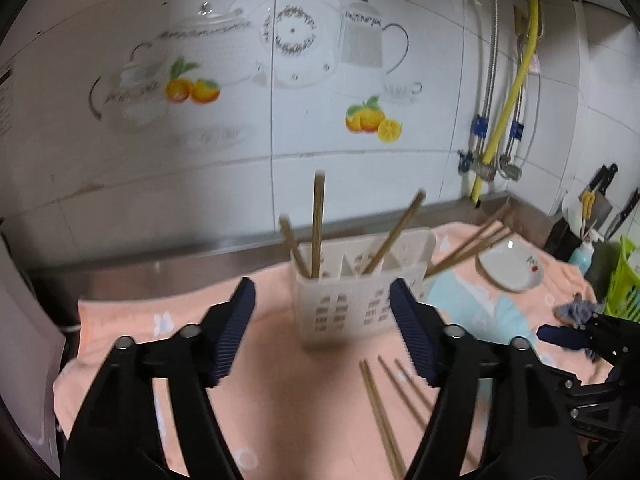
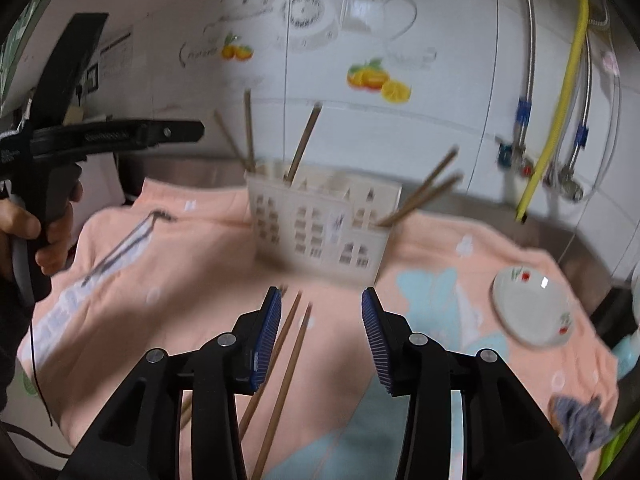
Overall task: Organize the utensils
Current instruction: 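Lower both open grippers toward the remaining chopsticks on the towel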
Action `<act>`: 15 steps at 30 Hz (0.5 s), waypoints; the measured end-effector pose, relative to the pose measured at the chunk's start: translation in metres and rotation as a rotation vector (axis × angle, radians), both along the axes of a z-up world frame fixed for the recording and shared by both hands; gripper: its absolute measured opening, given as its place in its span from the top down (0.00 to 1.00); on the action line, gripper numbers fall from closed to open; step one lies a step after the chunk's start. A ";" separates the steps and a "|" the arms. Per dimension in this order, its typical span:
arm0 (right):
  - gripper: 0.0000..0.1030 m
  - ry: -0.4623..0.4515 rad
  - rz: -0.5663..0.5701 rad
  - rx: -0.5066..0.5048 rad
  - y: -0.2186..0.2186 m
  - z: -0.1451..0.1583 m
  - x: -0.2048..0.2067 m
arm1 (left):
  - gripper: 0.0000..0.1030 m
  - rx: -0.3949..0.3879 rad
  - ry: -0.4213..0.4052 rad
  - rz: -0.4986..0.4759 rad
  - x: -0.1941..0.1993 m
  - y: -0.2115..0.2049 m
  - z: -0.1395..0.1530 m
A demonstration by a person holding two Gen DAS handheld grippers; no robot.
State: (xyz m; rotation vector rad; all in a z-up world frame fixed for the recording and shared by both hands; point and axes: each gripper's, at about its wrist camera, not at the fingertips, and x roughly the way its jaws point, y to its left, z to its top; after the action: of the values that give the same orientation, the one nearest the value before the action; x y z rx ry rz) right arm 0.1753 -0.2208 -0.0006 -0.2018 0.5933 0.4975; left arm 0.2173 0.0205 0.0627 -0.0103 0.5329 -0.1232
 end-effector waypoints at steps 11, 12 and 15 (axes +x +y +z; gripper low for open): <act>0.60 0.167 -0.030 0.004 -0.001 -0.080 -0.031 | 0.10 -0.016 0.111 0.016 -0.038 0.001 -0.058; 0.60 0.178 -0.029 0.007 -0.001 -0.084 -0.032 | 0.09 -0.015 0.121 0.016 -0.039 0.000 -0.062; 0.60 0.196 -0.035 -0.007 -0.001 -0.096 -0.038 | 0.08 -0.015 0.141 0.023 -0.047 0.000 -0.074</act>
State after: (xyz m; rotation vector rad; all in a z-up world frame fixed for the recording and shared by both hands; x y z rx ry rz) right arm 0.1374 -0.2214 -0.0969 -0.1502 0.7884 0.4846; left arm 0.1701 0.0209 -0.0111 -0.0403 0.6722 -0.1041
